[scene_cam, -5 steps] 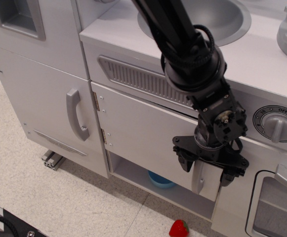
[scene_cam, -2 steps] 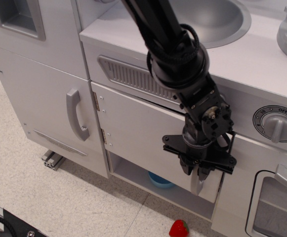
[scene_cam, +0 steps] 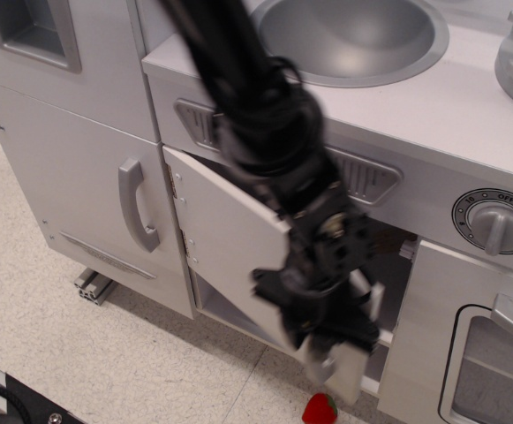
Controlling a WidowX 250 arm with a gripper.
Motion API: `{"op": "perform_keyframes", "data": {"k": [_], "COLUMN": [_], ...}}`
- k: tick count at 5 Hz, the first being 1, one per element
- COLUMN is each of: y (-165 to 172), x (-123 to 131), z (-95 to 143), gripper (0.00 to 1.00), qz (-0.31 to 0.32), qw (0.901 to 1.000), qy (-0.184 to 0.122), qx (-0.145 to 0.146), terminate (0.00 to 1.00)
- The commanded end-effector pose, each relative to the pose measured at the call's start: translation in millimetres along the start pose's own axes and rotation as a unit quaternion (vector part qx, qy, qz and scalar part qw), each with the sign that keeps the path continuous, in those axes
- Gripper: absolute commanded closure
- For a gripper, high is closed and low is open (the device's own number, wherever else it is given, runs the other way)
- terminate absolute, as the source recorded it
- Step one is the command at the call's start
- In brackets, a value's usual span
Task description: Open cabinet
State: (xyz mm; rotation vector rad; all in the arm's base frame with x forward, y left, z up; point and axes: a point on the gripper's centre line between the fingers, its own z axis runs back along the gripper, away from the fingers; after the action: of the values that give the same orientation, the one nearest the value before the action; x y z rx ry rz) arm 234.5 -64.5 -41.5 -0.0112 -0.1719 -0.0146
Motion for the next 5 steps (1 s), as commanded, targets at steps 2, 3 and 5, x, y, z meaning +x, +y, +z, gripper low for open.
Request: {"op": "perform_keyframes", "data": {"k": [2,3,5], "y": [23.0,14.7,-2.6], "x": [14.2,36.4,73.0], "z": [96.1,107.8,87.9], "gripper": [0.00,0.00,0.00], "qz": [-0.003,0.010,0.013], "qw": [0.9976,0.9948,0.9921], "qy": [-0.041,-0.071,-0.112], "qx": [-0.056,-0.073,-0.055], "terminate": [0.00,0.00,0.00]}}
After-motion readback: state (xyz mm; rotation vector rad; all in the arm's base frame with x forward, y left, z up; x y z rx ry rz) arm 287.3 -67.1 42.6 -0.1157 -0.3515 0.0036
